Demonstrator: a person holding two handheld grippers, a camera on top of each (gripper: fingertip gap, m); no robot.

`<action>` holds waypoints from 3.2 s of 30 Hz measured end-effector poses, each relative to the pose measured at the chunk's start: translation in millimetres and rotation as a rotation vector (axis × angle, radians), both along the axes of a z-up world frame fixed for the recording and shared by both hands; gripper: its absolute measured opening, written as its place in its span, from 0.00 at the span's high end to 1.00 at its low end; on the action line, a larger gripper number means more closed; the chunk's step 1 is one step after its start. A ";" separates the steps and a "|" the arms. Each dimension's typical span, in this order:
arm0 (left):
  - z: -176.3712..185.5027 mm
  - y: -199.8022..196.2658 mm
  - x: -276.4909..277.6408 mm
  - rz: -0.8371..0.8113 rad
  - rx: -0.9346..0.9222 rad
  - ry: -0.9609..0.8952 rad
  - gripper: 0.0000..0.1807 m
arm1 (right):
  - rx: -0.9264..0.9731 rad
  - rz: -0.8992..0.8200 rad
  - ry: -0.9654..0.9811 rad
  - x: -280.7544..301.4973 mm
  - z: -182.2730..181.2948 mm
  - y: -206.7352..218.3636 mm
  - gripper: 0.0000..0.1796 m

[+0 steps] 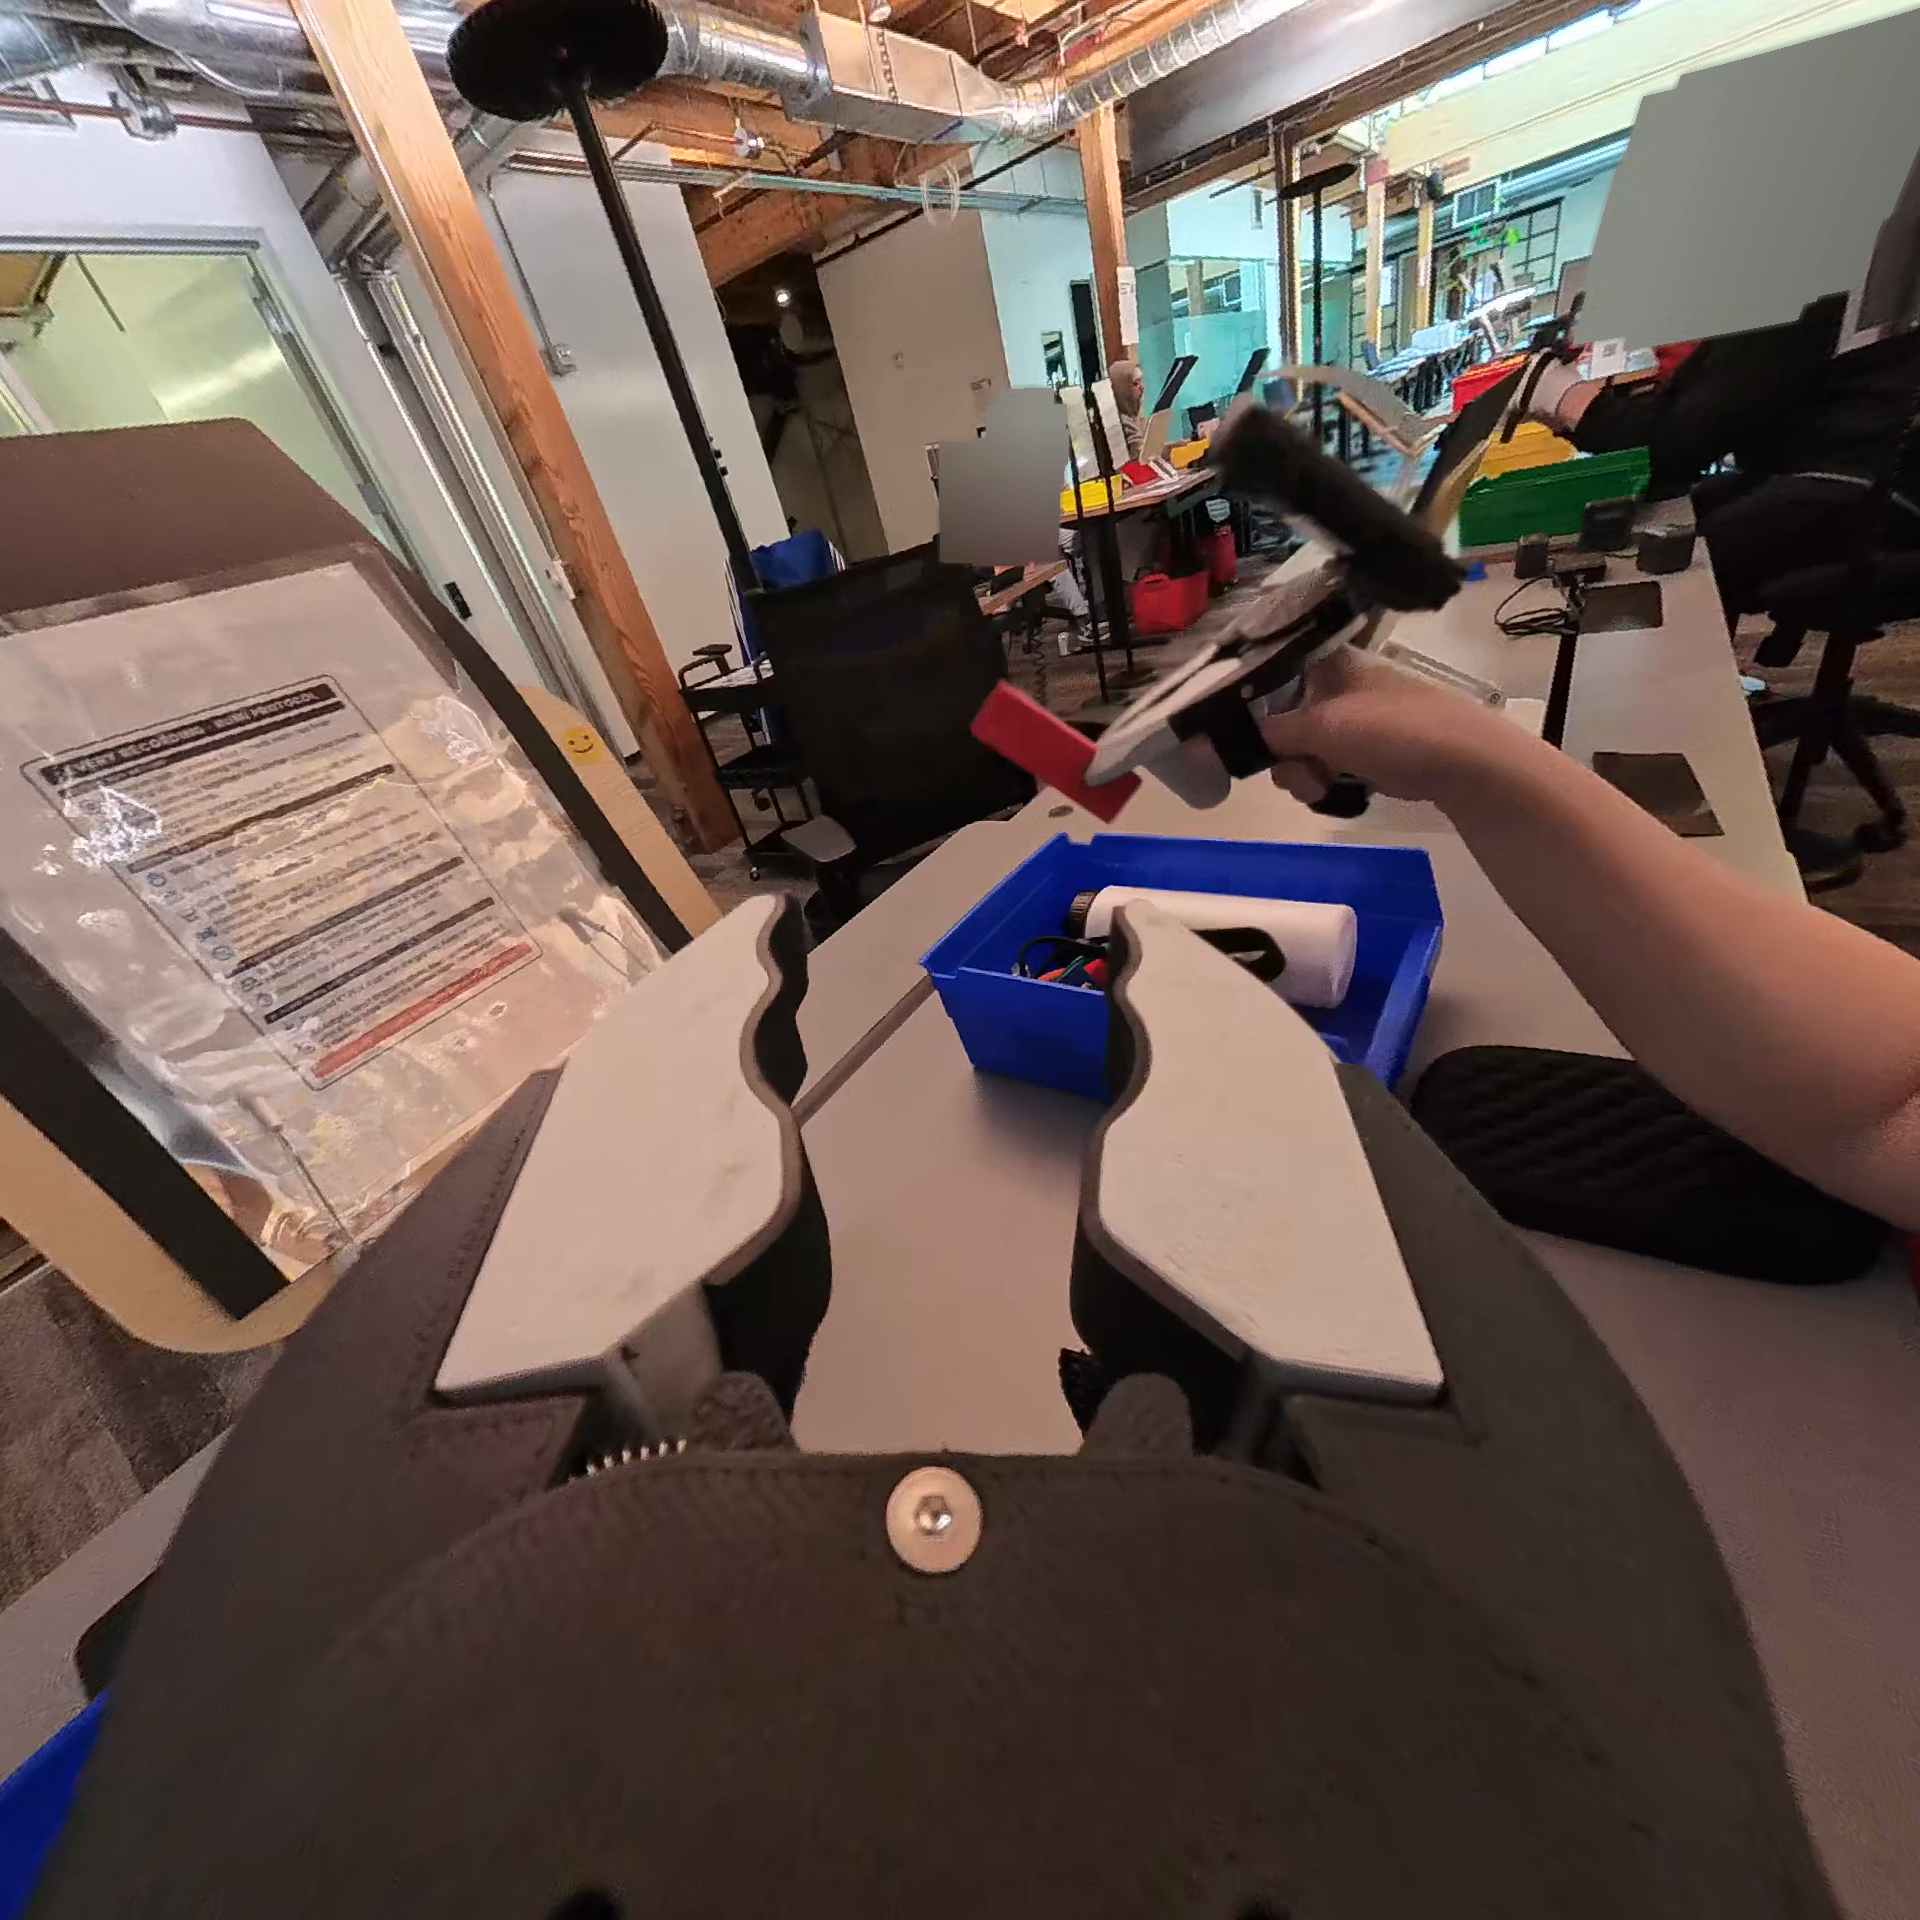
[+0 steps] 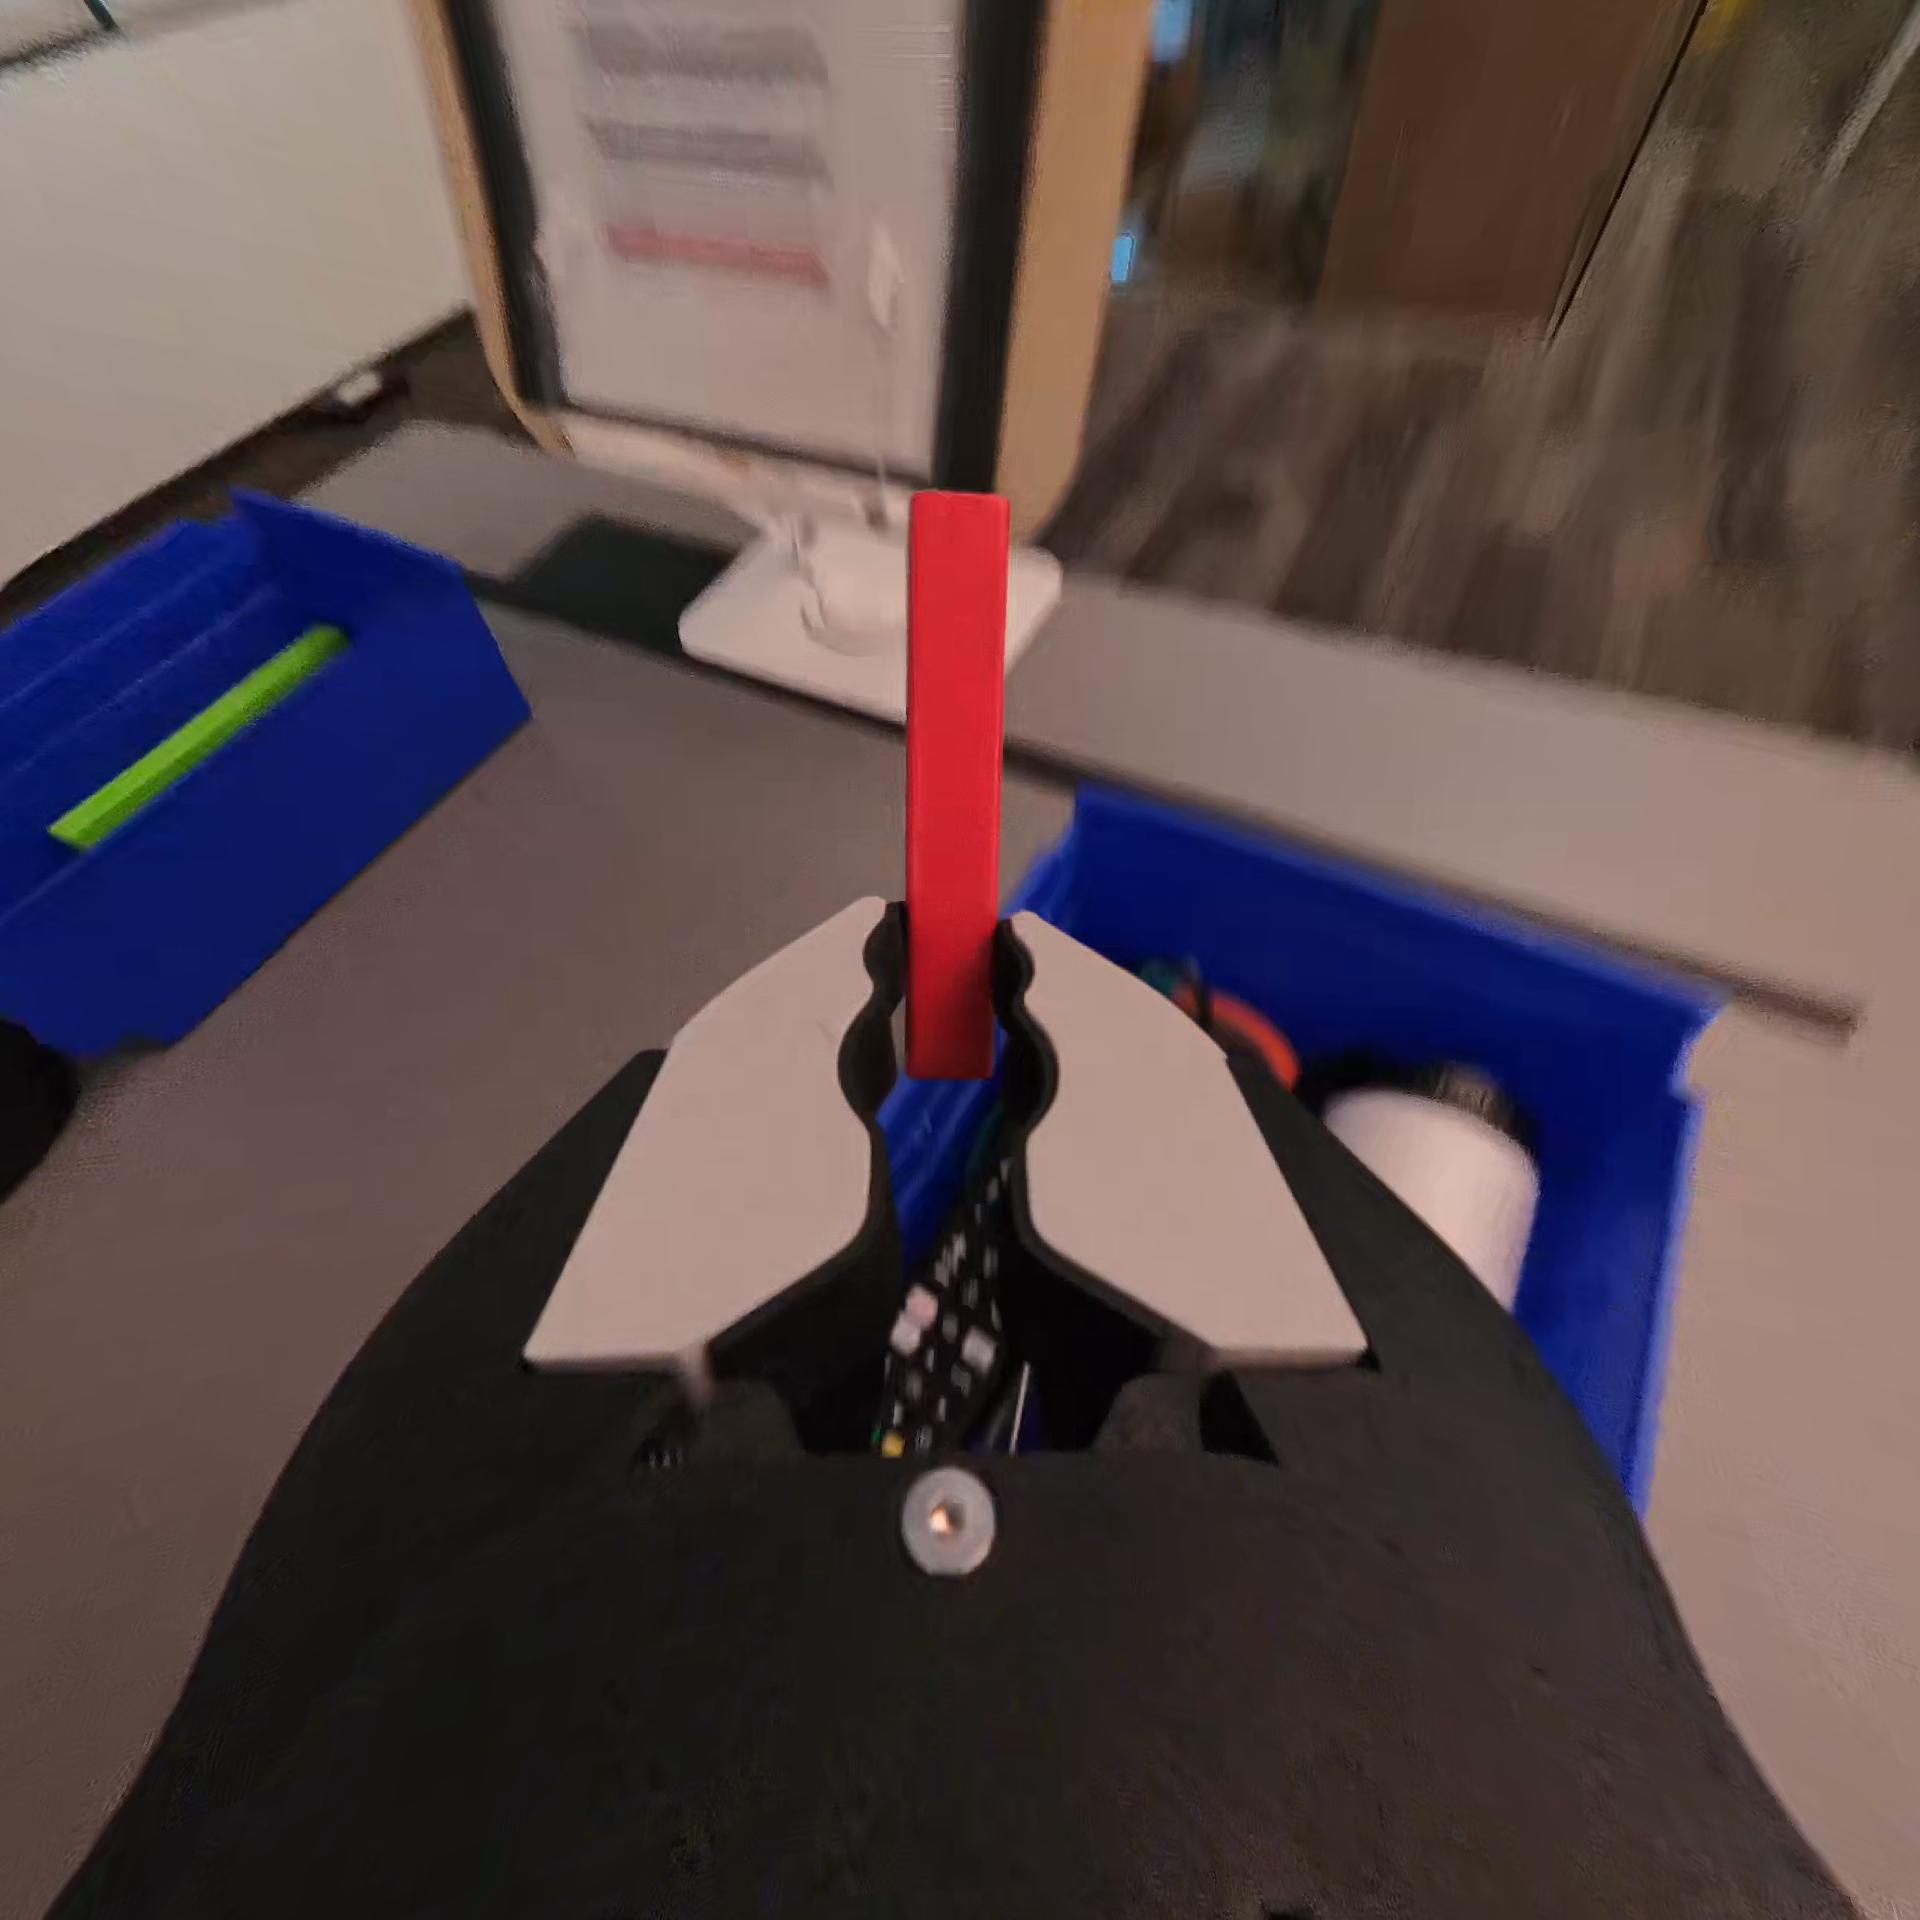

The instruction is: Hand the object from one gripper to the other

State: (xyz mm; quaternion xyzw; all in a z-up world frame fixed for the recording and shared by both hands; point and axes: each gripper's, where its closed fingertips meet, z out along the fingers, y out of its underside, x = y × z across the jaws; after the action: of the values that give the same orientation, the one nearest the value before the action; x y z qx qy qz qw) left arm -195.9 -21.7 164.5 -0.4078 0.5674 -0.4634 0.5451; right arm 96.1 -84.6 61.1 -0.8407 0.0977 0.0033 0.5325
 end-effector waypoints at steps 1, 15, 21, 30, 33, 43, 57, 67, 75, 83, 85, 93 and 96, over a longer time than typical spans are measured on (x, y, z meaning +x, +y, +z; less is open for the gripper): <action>-1.0 1.6 0.1 0.003 -0.002 0.008 0.70 | -0.068 0.006 0.098 7.9 -19.3 -4.8 0.90; -20.3 16.3 5.2 0.085 0.053 0.135 0.69 | -0.522 -0.202 0.359 62.2 -138.4 -52.5 0.90; -19.2 76.5 -28.7 0.281 -0.033 0.207 0.61 | -0.462 -0.192 0.280 60.5 -112.3 -51.6 0.82; -153.3 200.9 -115.2 0.619 -0.409 0.848 0.69 | -0.169 -0.146 0.022 44.0 -30.3 -34.6 0.82; -197.6 202.7 -104.8 0.497 -0.432 0.995 0.73 | -0.150 -0.120 -0.006 37.7 -26.1 -28.1 0.82; -288.5 176.5 -88.5 0.136 -0.233 1.277 0.68 | -0.247 -0.110 -0.004 43.0 -48.5 -28.7 0.82; -306.0 167.1 -81.9 0.046 -0.159 1.318 0.66 | -0.294 -0.072 -0.002 39.3 -57.9 -28.6 0.85; -299.9 205.2 -108.5 0.284 -0.129 1.383 0.70 | -0.321 -0.062 -0.035 37.4 -61.4 -27.4 0.86; -314.0 204.9 -114.6 0.305 -0.134 1.482 0.65 | -0.340 -0.062 -0.048 38.0 -63.8 -29.3 0.86; -223.9 215.7 -70.0 0.359 -0.158 1.018 0.67 | -0.320 -0.052 -0.109 35.9 -54.6 -27.9 0.86; -173.4 215.3 -52.9 0.369 -0.150 0.763 0.67 | -0.290 -0.044 -0.154 33.4 -46.5 -24.5 0.86; -20.3 84.7 -19.5 -0.359 -0.514 0.059 0.68 | 0.204 0.153 -0.902 -50.8 54.7 9.0 0.80; -19.9 34.3 -3.9 -0.621 -0.689 0.135 0.68 | 0.478 0.275 -1.147 -136.0 84.6 12.7 0.69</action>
State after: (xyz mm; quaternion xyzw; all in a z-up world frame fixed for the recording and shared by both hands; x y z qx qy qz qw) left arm -199.8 12.7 144.6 -0.4050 0.5098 -0.7385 0.1753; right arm -39.9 -71.9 145.7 -0.5717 -0.3153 -0.3574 0.6679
